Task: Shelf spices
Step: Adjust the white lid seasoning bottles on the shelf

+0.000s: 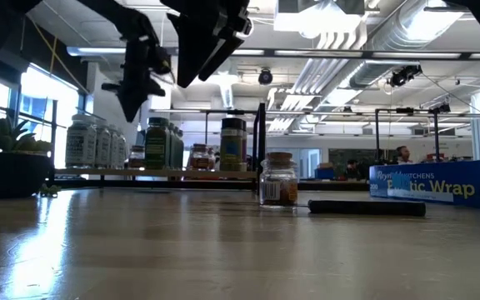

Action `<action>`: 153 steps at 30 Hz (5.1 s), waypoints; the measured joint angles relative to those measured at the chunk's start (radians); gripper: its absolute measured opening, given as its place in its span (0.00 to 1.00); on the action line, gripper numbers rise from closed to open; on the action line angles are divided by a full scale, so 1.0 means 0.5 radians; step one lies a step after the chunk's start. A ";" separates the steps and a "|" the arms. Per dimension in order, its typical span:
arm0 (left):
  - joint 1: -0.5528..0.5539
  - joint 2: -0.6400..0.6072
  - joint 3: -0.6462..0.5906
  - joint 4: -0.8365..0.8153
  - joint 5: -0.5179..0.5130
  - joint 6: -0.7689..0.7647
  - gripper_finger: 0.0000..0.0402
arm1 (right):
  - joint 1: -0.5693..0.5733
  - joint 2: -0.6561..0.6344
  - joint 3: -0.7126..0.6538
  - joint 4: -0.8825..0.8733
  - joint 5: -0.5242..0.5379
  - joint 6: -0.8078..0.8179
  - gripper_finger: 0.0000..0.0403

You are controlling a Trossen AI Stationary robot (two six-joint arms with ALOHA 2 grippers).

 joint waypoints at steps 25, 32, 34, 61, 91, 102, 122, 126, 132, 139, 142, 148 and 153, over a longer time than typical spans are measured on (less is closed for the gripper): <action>-1.296 -1.212 -1.095 -0.173 -0.110 -0.581 0.00 | 0.056 0.000 0.000 -0.003 -0.002 0.004 0.81; -1.477 -1.308 -1.307 -0.284 -0.150 -0.890 0.00 | 0.059 -0.001 0.000 0.022 -0.008 0.014 0.81; -1.501 -1.306 -1.387 -0.277 -0.149 -0.941 0.00 | 0.063 -0.002 0.000 0.021 -0.032 0.048 0.81; -1.495 -1.282 -1.781 0.117 -0.707 -1.095 0.00 | 0.128 -0.002 0.000 0.037 -0.061 0.092 0.81; -1.507 -1.282 -1.781 0.493 -0.730 -0.853 0.00 | 0.128 -0.002 0.000 0.037 -0.060 0.076 0.81; -1.173 -1.282 -1.780 0.851 -0.727 -0.399 0.00 | 0.127 -0.002 0.000 0.037 -0.060 0.075 0.81; -0.910 -1.091 -1.780 0.975 -0.692 -0.135 0.00 | 0.128 -0.002 0.000 0.030 -0.060 0.072 0.81; -0.911 -1.091 -1.780 0.950 -0.704 -0.136 0.00 | 0.128 -0.002 0.000 0.030 -0.060 0.075 0.81; -0.911 -1.091 -1.780 0.945 -0.710 -0.150 0.00 | 0.128 -0.002 0.000 0.030 -0.060 0.076 0.81; -0.914 -1.091 -1.780 0.918 -0.710 -0.151 0.00 | 0.128 -0.002 0.000 0.030 -0.060 0.076 0.81; -0.915 -1.091 -1.780 0.894 -0.710 -0.151 0.00 | 0.128 -0.002 0.000 0.031 -0.060 0.076 0.81; -0.958 -1.100 -1.780 0.893 -0.696 -0.158 0.00 | 0.127 -0.002 0.000 0.030 -0.060 0.076 0.81; -1.036 -1.169 -1.743 0.889 -0.681 -0.194 0.00 | 0.127 -0.002 0.000 0.030 -0.060 0.076 0.81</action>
